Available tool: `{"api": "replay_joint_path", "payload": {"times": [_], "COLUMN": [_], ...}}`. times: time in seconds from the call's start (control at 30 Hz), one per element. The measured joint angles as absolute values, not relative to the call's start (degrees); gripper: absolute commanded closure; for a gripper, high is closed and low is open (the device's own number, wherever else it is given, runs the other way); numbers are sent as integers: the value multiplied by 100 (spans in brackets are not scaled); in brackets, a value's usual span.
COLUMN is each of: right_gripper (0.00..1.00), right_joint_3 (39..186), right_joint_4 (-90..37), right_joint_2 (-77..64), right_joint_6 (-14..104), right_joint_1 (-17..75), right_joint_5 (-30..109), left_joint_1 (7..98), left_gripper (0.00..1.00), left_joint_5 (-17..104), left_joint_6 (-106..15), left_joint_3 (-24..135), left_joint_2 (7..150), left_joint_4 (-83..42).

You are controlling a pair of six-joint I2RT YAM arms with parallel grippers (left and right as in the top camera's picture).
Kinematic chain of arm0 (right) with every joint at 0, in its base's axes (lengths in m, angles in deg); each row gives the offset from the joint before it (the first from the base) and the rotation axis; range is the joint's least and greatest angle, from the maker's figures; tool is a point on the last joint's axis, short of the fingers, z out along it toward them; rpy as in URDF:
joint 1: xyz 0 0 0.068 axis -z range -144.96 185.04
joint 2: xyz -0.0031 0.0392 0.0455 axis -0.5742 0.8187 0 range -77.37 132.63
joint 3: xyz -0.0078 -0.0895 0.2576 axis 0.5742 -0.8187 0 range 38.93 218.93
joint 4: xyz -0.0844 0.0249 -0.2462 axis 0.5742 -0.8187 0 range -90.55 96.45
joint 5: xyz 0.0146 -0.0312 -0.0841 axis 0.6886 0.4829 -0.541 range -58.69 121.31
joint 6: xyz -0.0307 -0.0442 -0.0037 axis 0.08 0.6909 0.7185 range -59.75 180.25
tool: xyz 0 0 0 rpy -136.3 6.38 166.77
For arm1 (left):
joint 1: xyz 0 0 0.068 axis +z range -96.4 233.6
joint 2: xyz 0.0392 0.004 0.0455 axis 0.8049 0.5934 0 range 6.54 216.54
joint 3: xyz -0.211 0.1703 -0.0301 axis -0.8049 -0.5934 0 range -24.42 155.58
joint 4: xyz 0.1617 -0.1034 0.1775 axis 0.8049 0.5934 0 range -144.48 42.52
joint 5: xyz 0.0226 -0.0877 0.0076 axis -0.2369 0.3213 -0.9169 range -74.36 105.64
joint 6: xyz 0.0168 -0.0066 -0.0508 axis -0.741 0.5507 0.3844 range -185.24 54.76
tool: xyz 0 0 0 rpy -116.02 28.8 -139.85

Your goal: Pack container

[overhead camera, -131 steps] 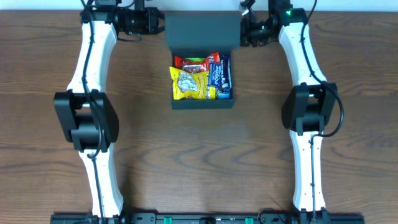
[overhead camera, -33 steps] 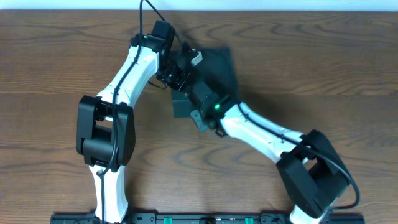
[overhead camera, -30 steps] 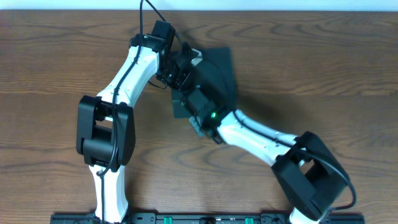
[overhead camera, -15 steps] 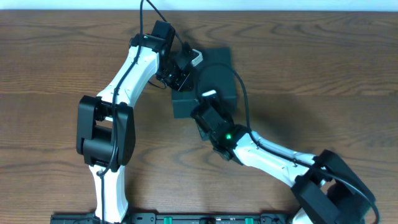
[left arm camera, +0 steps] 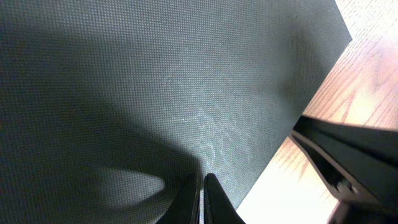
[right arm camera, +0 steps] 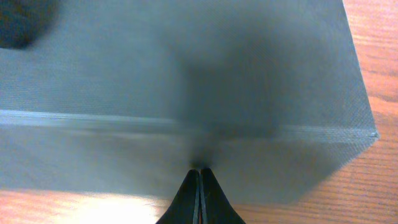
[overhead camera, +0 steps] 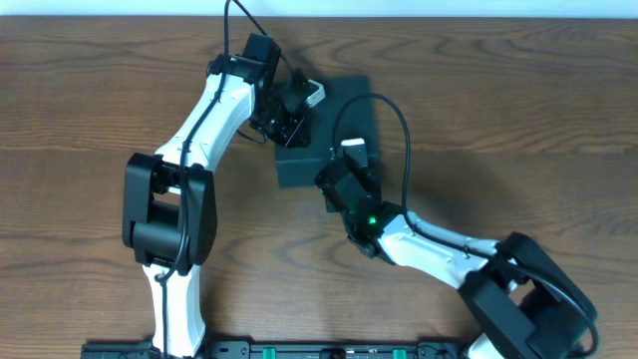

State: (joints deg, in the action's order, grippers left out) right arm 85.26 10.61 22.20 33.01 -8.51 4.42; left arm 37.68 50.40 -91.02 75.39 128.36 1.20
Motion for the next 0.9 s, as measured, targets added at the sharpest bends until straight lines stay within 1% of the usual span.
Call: {"api": "replay_joint_path", "payload": {"times": [0.37,0.43,0.5,0.57,0.7,0.8,0.9], "right_gripper": [98,98,98,98,98,98,98], "right_joint_3": [8524,8526,8511,8447,8450,8509,8517], "right_joint_4": [1588,1400,923,462,207,-187,-891], "right_joint_2": [2644,2611,2403,1829,-117,-1443,-2534], "right_joint_6": [3259,3257,3257,3290,3744,4079,4267], "right_joint_1": [-790,-790,-794,-794,-794,-792,-792], "right_joint_5": [424,451,503,566,682,732,737], "left_joint_1": [3768,3768,3768,3768,3770,3781,3789], "left_gripper": [94,94,94,94,94,94,94], "left_joint_5": [5060,5060,5069,5080,5036,5008,4992], "left_joint_6": [-9104,-9104,-9102,-9076,-8940,-8826,-8741], "left_joint_3": [7539,7539,7539,7539,7537,7537,7559], "left_joint_2": [12836,12836,12836,12827,12605,12014,11083], "left_joint_4": [126,128,152,172,233,255,378]}}
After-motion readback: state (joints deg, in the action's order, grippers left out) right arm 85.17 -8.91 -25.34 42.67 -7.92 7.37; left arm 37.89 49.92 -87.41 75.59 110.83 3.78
